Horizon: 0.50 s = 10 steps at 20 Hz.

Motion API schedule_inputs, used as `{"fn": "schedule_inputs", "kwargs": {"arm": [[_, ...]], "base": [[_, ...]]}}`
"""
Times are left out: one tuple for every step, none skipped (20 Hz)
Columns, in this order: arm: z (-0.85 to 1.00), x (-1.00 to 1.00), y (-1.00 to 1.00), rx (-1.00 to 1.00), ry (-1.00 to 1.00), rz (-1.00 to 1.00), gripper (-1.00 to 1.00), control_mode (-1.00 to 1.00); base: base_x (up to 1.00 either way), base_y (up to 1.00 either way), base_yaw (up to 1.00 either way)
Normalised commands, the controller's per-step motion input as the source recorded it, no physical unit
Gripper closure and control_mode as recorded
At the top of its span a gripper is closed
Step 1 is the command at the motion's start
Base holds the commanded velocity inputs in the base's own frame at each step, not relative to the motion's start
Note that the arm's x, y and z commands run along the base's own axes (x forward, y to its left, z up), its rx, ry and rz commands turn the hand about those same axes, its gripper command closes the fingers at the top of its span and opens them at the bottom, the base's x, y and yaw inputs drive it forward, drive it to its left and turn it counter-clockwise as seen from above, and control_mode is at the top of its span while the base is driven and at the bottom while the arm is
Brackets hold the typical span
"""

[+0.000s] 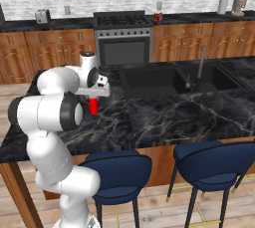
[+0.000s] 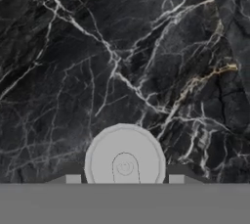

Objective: Four empty soda cans are scattered around the kitchen. Gather all the cans and cluster them next to the stove for recycling.

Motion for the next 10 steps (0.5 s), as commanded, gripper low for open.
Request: {"fn": "schedule_inputs", "kwargs": {"arm": [[0.68,-0.86,-0.02,0.03,0.08,0.00,1.00,-1.00],[0.69,-0.99,-0.11,0.03,0.07,0.00,1.00,-1.00],[0.71,-1.00,-0.16,0.04,0.06,0.00,1.00,-1.00],[0.70,-1.00,-0.14,0.04,0.06,0.00,1.00,-1.00],[0.76,-0.97,-0.12,0.04,0.10,0.00,1.00,-1.00],[0.76,-0.97,-0.11,0.03,0.09,0.00,1.00,-1.00],[0.76,-0.96,-0.12,0.04,0.09,0.00,1.00,-1.00],[0.69,-1.00,-0.14,0.01,0.04,0.00,1.00,-1.00],[0.57,-1.00,-0.16,0.00,0.00,0.00,1.00,-1.00],[0.45,-1.00,-0.17,0.00,0.00,0.00,1.00,-1.00]], "base": [[0.00,0.00,0.00],[0.00,0.00,0.00],[0.00,0.00,0.00],[0.00,0.00,0.00],[0.00,0.00,0.00],[0.00,0.00,0.00],[0.00,0.00,0.00],[0.00,0.00,0.00],[0.00,0.00,0.00],[0.00,0.00,0.00]]}}
